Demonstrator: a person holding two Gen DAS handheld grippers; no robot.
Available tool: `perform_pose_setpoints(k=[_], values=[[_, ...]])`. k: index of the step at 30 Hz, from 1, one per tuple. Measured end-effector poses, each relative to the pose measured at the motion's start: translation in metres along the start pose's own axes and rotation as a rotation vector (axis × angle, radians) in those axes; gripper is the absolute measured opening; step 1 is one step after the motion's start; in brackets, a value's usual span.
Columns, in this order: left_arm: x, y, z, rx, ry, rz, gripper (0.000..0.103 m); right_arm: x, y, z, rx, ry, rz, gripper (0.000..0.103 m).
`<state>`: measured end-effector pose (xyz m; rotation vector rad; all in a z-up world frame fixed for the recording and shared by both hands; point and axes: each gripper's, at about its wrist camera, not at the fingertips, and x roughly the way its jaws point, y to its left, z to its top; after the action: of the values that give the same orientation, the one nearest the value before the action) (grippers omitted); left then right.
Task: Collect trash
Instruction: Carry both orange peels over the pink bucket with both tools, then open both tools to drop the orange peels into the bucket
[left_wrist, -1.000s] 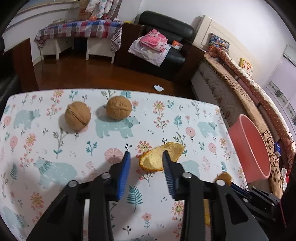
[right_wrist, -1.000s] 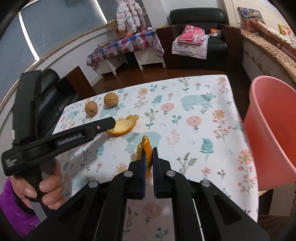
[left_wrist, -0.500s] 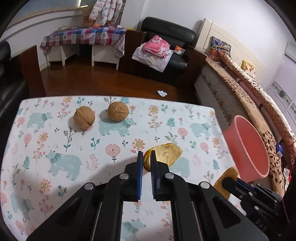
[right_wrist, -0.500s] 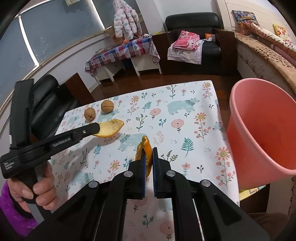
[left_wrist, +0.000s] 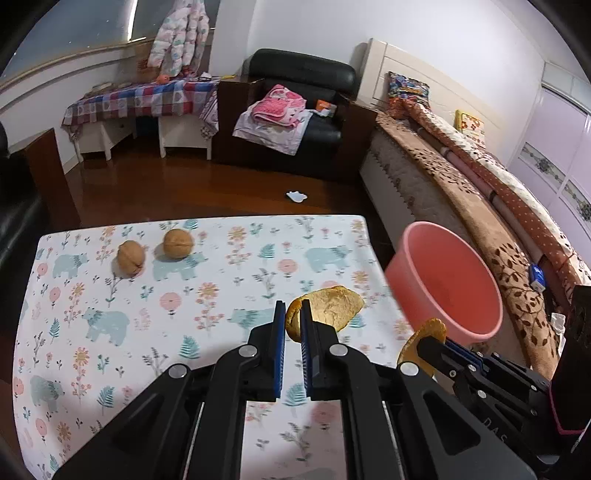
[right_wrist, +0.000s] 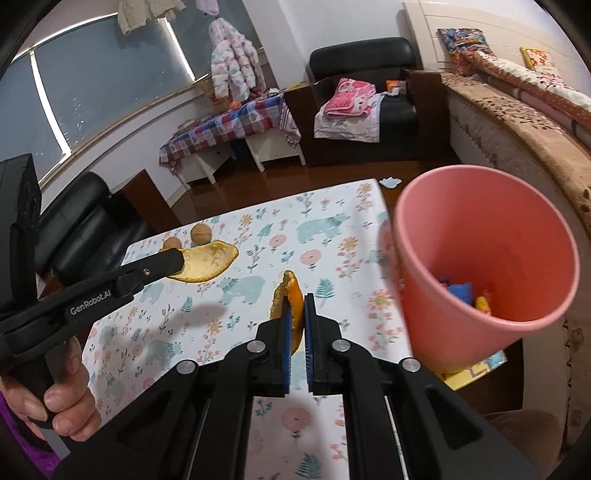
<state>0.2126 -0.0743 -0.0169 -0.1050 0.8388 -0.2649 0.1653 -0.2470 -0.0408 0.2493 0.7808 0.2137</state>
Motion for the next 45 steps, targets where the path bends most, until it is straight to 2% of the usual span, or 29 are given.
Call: perform_pose_setpoints(k=[11,24,36,45], values=[[-0.009,-0.064,0.006,0.095,-0.021,-0.042,0.007,-0.038,-0.044,0.011,0.054,-0.099,-0.077,0.006],[0.009,-0.133,0.013,0.203,-0.011,-0.095,0.007,-0.064,-0.112,0.022,0.141,-0.185,-0.177,0.006],[0.055,-0.18,0.013,0.285,0.046,-0.091,0.007,-0.048,-0.154,0.021,0.184,-0.169,-0.232,0.006],[0.094,-0.191,0.011,0.312,0.102,-0.072,0.007,-0.023,-0.169,0.023,0.185,-0.12,-0.257,0.006]])
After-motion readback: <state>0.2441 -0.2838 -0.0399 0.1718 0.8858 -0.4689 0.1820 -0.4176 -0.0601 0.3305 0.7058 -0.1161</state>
